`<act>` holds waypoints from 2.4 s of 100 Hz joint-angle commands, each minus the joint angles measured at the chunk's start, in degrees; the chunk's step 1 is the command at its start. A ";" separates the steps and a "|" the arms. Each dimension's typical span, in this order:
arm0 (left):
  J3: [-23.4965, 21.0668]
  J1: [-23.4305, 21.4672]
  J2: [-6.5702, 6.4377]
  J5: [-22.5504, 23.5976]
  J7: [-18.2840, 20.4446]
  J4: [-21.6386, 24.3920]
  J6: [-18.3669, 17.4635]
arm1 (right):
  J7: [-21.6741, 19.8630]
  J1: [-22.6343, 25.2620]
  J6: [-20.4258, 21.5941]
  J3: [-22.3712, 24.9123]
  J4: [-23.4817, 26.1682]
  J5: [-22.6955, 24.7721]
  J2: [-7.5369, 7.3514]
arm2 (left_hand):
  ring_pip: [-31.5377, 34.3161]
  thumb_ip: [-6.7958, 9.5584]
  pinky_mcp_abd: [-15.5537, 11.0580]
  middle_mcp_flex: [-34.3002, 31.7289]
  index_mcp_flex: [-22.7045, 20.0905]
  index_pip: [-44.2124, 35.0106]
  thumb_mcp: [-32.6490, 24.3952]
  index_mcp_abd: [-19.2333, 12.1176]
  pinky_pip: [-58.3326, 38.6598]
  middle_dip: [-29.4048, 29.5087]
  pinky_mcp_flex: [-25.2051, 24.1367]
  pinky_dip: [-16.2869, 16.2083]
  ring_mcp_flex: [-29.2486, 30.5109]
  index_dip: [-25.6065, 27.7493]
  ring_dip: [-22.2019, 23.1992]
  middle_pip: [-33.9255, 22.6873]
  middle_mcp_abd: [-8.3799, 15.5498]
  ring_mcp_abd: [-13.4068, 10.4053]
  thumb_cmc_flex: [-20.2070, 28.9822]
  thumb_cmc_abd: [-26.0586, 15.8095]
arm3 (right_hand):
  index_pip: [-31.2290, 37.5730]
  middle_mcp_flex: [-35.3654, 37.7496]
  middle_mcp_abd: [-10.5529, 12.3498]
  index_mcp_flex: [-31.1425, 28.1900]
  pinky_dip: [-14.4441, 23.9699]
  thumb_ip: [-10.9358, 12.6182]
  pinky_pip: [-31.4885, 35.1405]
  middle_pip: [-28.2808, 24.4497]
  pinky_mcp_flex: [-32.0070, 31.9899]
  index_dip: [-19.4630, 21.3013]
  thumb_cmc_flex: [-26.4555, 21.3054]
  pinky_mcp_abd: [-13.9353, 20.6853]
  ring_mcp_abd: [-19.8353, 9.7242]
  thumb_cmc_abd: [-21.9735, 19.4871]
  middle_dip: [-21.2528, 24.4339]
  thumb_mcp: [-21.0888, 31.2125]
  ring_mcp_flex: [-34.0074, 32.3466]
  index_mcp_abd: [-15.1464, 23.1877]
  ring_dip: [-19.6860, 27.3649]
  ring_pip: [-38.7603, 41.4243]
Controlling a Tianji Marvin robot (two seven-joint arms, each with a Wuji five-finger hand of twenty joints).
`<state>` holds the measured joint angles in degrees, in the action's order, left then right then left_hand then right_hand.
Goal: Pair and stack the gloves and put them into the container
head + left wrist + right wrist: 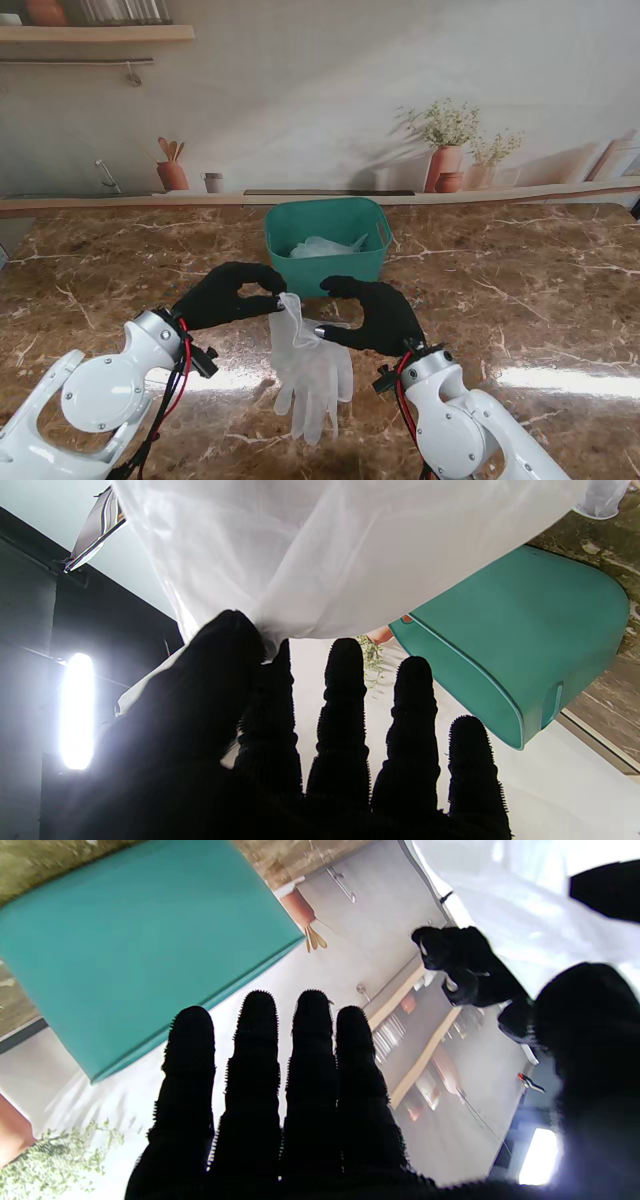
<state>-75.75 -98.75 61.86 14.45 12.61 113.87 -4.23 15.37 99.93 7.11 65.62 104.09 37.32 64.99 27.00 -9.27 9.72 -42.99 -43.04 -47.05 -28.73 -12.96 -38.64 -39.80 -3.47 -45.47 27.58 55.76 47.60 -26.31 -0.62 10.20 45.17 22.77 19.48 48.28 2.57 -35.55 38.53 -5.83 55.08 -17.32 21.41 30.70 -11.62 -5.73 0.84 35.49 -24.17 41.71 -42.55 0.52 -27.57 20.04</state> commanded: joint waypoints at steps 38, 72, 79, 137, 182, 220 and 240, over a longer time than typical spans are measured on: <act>0.47 -0.60 0.44 0.43 -1.22 -0.11 0.01 | -4.45 1.97 4.59 0.84 1.05 -3.57 -0.06 | -0.98 2.68 -0.29 0.07 -2.07 -0.49 0.56 -4.84 1.32 0.35 -1.23 -1.24 -0.88 -0.02 0.29 -0.17 -0.07 1.37 2.26 -2.32 | -5.93 -5.09 1.18 4.92 2.27 2.54 -2.48 2.96 -1.18 -1.15 3.60 0.28 -1.05 0.61 -1.14 1.94 1.31 -0.79 -1.51 -0.85; 0.62 -0.55 0.72 0.93 -2.48 0.09 0.76 | -3.63 5.14 11.78 3.38 1.69 -3.10 -0.23 | -0.50 2.65 -0.12 -0.36 -2.15 -0.83 0.07 -4.52 0.65 -1.39 -1.10 -1.57 -0.35 -0.43 0.52 -0.84 0.09 1.33 2.03 -2.15 | -8.00 -7.63 1.91 7.25 2.01 2.96 -4.10 5.47 -2.11 -2.86 9.70 -0.15 -0.97 -1.89 0.69 3.61 4.00 -0.03 0.60 -4.75; 0.78 -0.48 0.73 0.99 -2.59 0.08 0.67 | -2.97 5.28 11.79 3.10 1.74 -0.61 -0.38 | -0.41 2.65 -0.07 -0.47 -2.11 -0.87 -0.13 -4.66 0.45 -1.87 -1.08 -1.61 -0.17 -0.53 0.56 -0.87 0.17 1.33 1.95 -2.09 | -8.15 -8.29 1.77 7.88 2.17 2.49 -4.16 5.80 -2.14 -2.89 8.81 -0.37 -0.83 0.33 0.90 3.66 4.00 -0.78 0.79 -5.09; -0.28 -1.42 0.37 1.03 -1.12 0.53 0.06 | 11.07 0.59 10.96 -3.29 -3.28 5.08 1.56 | -0.22 2.57 0.32 -1.06 -2.56 -0.07 0.17 -5.10 0.54 -2.46 -1.21 -1.23 0.50 -3.19 0.63 -0.41 0.28 1.55 1.65 -1.86 | 30.73 11.37 5.74 -16.96 6.23 -3.49 3.05 -10.83 1.66 -5.05 -19.25 -0.09 -2.59 3.24 -15.26 -6.02 -5.23 21.80 -6.76 7.96; -4.91 -7.09 -1.25 -1.45 5.46 3.47 -5.98 | 0.44 6.81 12.97 3.08 5.21 -0.66 0.34 | 1.86 2.65 3.88 -15.85 -6.37 -5.73 -7.39 -2.28 -4.55 -0.47 1.19 -2.39 9.64 -17.19 0.22 3.02 0.10 2.86 -1.92 4.69 | 35.81 24.38 1.86 -21.91 8.26 -9.99 20.54 -14.45 10.61 -6.46 -11.56 -2.11 -1.02 -2.48 -16.73 19.25 -16.78 11.72 -13.00 25.27; -7.72 -13.08 -3.13 -4.16 13.49 5.78 -8.95 | -15.37 12.64 17.18 7.35 10.43 -6.53 -2.58 | 5.05 2.39 4.02 -23.74 -6.98 -5.77 -10.31 0.18 -9.70 12.29 3.02 -0.67 15.29 -15.72 -0.11 1.58 -1.77 3.00 -3.40 4.98 | 35.37 32.02 -0.23 -23.67 6.23 -8.93 31.53 -15.06 20.36 -3.18 -11.75 -2.33 0.16 -1.71 -16.05 19.94 -26.25 8.94 -12.48 29.37; -6.99 -12.48 -3.17 -4.11 14.18 3.79 -6.54 | -20.13 11.55 14.36 6.56 9.61 -9.69 -3.34 | 5.68 2.19 4.15 -24.34 -7.21 -5.97 -10.69 1.37 -10.60 12.99 3.33 -0.52 15.75 -16.21 -0.05 1.24 -2.11 3.35 -3.47 5.00 | 34.89 33.52 -0.25 -23.64 5.19 -8.79 32.83 -15.32 21.75 -3.38 -11.83 -2.47 0.44 -1.87 -15.90 19.95 -27.77 8.08 -12.32 29.84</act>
<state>-83.43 -111.42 58.76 10.22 26.58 119.34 -12.22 -3.71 111.91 23.35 72.80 114.66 27.26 61.99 29.77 -9.26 13.29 -65.04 -47.30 -51.15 -36.15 -11.27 -47.49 -27.32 -0.20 -46.35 41.11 39.55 47.62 -24.34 -2.50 12.89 42.03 27.59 54.16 78.79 3.08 -58.01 44.90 -15.09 85.01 -32.02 42.58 26.57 -23.79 -8.09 1.61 33.44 -40.65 59.68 -68.07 9.22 -39.67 49.30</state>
